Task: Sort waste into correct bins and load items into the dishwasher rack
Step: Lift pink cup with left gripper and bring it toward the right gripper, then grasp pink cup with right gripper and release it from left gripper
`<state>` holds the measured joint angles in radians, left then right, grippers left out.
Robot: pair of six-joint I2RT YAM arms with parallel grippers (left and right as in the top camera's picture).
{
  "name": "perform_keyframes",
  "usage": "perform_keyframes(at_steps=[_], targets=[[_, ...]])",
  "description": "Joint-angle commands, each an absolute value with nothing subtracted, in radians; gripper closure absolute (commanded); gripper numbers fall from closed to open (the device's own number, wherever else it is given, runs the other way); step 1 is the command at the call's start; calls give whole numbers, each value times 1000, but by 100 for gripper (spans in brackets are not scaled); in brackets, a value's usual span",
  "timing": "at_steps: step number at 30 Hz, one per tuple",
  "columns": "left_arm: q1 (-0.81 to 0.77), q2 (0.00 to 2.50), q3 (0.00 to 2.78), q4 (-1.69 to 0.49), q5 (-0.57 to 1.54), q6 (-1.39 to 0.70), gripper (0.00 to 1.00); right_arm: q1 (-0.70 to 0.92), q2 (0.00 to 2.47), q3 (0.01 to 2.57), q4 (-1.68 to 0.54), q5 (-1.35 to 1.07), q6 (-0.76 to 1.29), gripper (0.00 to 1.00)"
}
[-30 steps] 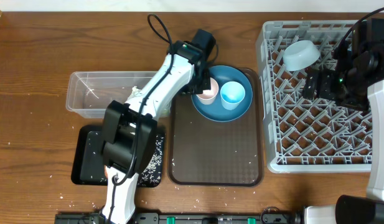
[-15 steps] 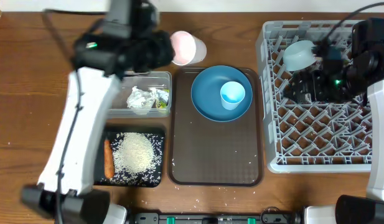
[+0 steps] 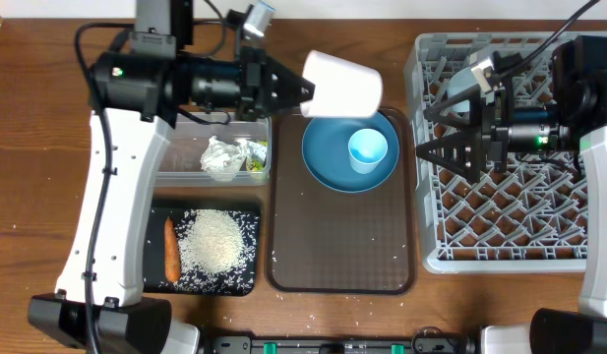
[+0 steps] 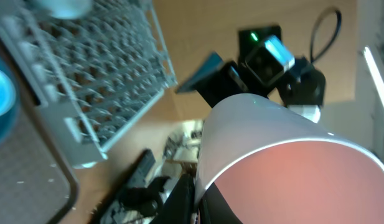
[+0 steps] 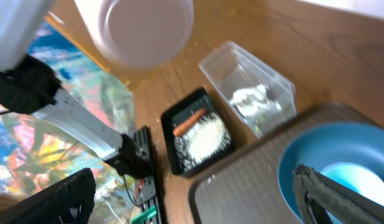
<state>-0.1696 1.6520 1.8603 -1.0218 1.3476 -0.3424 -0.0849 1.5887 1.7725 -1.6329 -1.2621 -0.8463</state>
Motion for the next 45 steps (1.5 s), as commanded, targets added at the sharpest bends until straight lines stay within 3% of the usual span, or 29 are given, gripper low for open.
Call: perform_keyframes(at_steps=[1, 18, 23, 39, 45], targets=[[-213, 1655, 1864, -1016, 1424, -321, 94, -69, 1589, 1778, -1632, -1402, -923, 1], [-245, 1655, 1864, -986, 1376, -322, 94, 96, 1588, 1778, -1631, -1502, -1109, 1], [-245, 1655, 1864, -986, 1376, -322, 94, 105, 1588, 1778, -1619, -1538, -1184, 5], [-249, 1655, 1864, -1042, 1377, -321, 94, 106, 1587, 1779, -1473, -1557, -1169, 8], [-260, 1655, 1864, -1052, 1377, -314, 94, 118, 1587, 1779, -1454, -1559, -1149, 14]])
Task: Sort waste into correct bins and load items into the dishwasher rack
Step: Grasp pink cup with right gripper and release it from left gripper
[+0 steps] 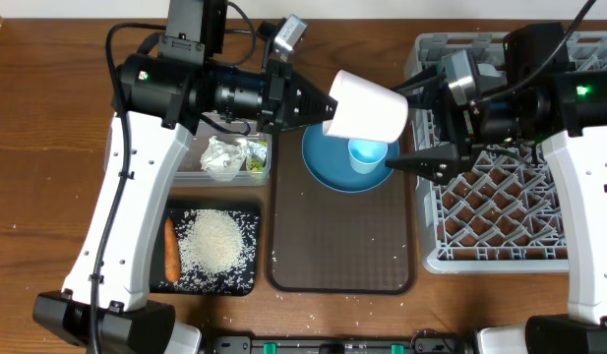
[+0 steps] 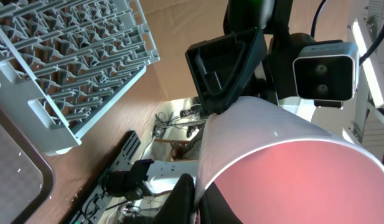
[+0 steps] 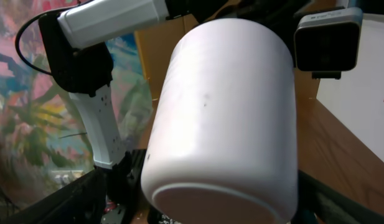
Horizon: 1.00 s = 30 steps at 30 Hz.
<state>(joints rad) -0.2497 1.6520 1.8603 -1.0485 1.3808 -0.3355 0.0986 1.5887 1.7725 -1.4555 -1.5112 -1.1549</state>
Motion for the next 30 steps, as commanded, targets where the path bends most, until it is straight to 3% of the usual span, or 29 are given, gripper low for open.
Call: perform_keyframes(at_steps=[1, 9, 11, 16, 24, 26, 30], targets=[[-268, 1655, 1864, -1051, 1377, -314, 94, 119, 1587, 1779, -1454, -1559, -1148, 15], [-327, 1655, 1864, -1050, 1375, -314, 94, 120, 1588, 1779, -1453, -1559, -1122, 18], [-327, 1655, 1864, -1050, 1369, -314, 94, 121, 1588, 1779, -1456, -1560, -1122, 23], [-327, 1655, 1864, -1051, 1317, -314, 93, 119, 1588, 1779, -1455, -1559, -1122, 48], [-327, 1655, 1863, -1092, 1214, -314, 84, 115, 1588, 1779, -1446, -1557, -1123, 49], [-327, 1655, 1863, -1115, 1148, -314, 78, 111, 1588, 1779, -1447, -1556, -1123, 50], [-326, 1655, 1863, -1121, 996, -314, 76, 102, 1588, 1779, -1449, -1525, -1112, 50]])
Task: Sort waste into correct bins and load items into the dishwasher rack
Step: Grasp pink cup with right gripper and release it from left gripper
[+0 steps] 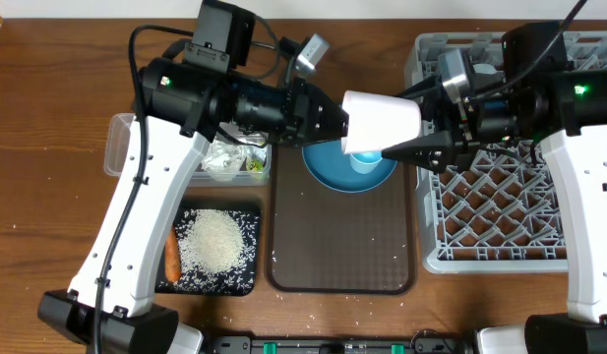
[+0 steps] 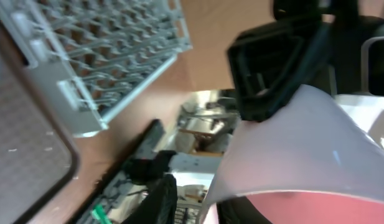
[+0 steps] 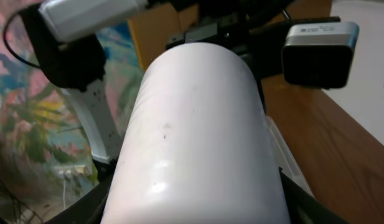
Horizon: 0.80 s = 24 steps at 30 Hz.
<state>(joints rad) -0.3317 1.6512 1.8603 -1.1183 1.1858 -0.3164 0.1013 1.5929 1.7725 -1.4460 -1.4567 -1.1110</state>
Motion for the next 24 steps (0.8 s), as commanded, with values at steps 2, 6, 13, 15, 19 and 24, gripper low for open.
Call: perform_keyframes(at_steps=[2, 6, 13, 15, 19, 24], targets=[[-326, 1655, 1863, -1121, 923, -314, 71, 101, 1588, 1779, -1450, -1489, -1092, 50], [-326, 1655, 1863, -1121, 769, -314, 64, 101, 1588, 1779, -1451, -1408, -1048, 51], [-326, 1655, 1863, -1122, 634, -314, 60, 71, 1588, 1779, -1449, -1229, -922, 59], [-326, 1655, 1863, -1122, 634, -314, 60, 53, 1588, 1779, -1443, -1144, -851, 63], [-326, 1655, 1863, -1124, 610, -314, 60, 18, 1588, 1779, -1392, -939, -639, 67], [-326, 1655, 1863, -1168, 516, -314, 60, -19, 1588, 1778, -1326, -520, -302, 68]])
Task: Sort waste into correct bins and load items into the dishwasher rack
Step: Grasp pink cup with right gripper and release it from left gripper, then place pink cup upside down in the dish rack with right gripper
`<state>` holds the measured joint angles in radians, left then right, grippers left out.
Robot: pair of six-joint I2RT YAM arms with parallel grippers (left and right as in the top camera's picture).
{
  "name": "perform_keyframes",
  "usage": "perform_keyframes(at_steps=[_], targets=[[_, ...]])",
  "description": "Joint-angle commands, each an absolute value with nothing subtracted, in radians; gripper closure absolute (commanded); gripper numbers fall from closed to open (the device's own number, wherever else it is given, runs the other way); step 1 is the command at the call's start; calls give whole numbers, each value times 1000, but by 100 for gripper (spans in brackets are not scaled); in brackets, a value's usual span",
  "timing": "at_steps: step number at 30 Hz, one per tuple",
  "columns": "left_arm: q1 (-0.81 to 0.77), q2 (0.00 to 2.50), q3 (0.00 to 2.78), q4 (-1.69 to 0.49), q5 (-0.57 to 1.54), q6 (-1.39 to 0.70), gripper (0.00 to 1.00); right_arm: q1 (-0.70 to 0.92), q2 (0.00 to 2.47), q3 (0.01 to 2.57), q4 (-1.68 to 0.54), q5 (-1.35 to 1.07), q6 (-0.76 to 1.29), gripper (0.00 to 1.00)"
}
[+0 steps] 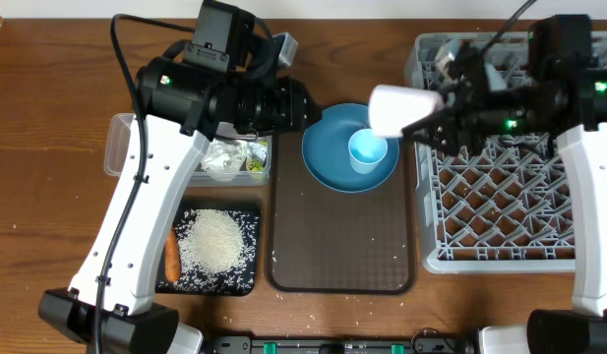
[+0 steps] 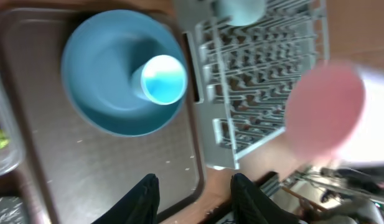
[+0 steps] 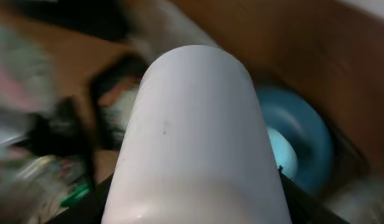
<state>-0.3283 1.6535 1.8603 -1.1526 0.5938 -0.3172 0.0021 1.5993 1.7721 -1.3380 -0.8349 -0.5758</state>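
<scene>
A white cup (image 1: 396, 108) hangs on its side above the right edge of the blue plate (image 1: 323, 162), and my right gripper (image 1: 429, 116) is shut on it. It fills the right wrist view (image 3: 198, 137), a dark finger on each flank, and shows blurred in the left wrist view (image 2: 325, 115). My left gripper (image 1: 301, 103) stands open and empty left of the plate; its fingertips (image 2: 145, 199) frame bare tray. A small blue cup (image 1: 368, 149) stands on the plate. The grey dishwasher rack (image 1: 500, 206) is at the right.
The plate rests on a brown tray (image 1: 342, 246). A clear bin (image 1: 121, 147) with crumpled foil and scraps is at the left, and below it a black tray (image 1: 246, 285) with rice and a carrot (image 1: 170, 251). A pale cup (image 2: 240, 7) sits in the rack's far end.
My left gripper has let go of the white cup and drawn back left, now open. My right gripper holds the cup alone and has shifted it right, toward the rack.
My left gripper held the white cup above the plate's far edge while my right gripper waited open over the rack. The two then met over the plate, the right fingers closing round the cup. Now the cup is in my right gripper only.
</scene>
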Motion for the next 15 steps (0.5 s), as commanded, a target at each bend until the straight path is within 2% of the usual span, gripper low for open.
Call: perform_keyframes(at_steps=[1, 6, 15], targets=[[-326, 1655, 1863, -1178, 503, -314, 60, -23, 1589, 1778, -1322, -408, -230, 69], [-326, 1655, 1863, -1216, 461, -314, 60, -26, 1591, 1765, -1320, -27, 2, 69], [-327, 1655, 1851, -1254, 450, -314, 60, -28, 1595, 1585, -1185, 91, 83, 68]])
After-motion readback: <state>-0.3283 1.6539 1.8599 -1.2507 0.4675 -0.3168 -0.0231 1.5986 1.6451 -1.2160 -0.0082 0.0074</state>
